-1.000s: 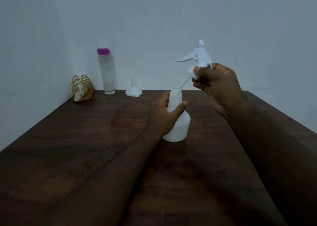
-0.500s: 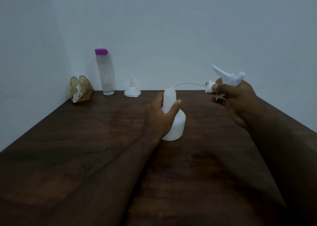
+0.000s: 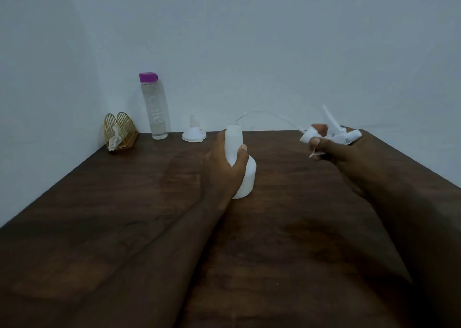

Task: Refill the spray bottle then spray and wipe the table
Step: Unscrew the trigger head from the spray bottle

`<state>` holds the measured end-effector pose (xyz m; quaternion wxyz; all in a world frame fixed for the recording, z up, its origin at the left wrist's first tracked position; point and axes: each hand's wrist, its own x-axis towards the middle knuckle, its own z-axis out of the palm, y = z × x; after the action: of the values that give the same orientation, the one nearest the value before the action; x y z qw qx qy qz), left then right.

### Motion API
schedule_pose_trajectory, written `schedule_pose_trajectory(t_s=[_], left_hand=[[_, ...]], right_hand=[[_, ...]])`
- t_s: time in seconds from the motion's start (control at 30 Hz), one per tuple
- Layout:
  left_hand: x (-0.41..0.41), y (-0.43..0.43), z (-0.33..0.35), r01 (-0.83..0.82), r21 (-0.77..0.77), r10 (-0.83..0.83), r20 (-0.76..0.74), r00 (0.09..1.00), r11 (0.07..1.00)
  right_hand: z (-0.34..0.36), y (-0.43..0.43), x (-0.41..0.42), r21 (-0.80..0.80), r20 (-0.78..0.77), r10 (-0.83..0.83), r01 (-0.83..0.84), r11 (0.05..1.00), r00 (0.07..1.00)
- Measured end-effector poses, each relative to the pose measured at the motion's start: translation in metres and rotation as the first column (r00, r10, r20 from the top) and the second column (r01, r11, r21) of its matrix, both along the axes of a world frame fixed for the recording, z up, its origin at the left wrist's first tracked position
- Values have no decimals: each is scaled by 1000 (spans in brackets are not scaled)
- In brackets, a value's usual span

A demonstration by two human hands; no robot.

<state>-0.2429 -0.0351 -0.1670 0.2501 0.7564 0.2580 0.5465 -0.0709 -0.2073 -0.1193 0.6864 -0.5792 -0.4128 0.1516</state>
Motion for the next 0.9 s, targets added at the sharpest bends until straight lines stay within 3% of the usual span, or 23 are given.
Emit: schedule_pose_trajectory(t_s=[0.13,0.27,0.47,0.57,0.8,0.9], left_hand=[[-1,0,-1,1,-6,-1,10,1000,1000],[0,2,-1,2,-7,-2,18,1000,1000],[1,3,-1,3,-7,-3,47,999,1000],[1,3,-2,7,-6,-7,43,999,1000],[1,2,0,-2,-6,3,41,999,1000],[1,3,0,1,-5,-1,36,999,1000]], right_hand=[[-5,3,1,32,-113,95,-91,995,989],[-8,3,2,-6,-133,66,-68,998,989],[-1,-4,6,84,-230,193,-178,980,954],[-1,-4,5,-13,-197,129,-134,991,972],[2,-5,3,85,-305,183,-164,983,935],[3,-6,5,41,-292,112,-104,994,950]])
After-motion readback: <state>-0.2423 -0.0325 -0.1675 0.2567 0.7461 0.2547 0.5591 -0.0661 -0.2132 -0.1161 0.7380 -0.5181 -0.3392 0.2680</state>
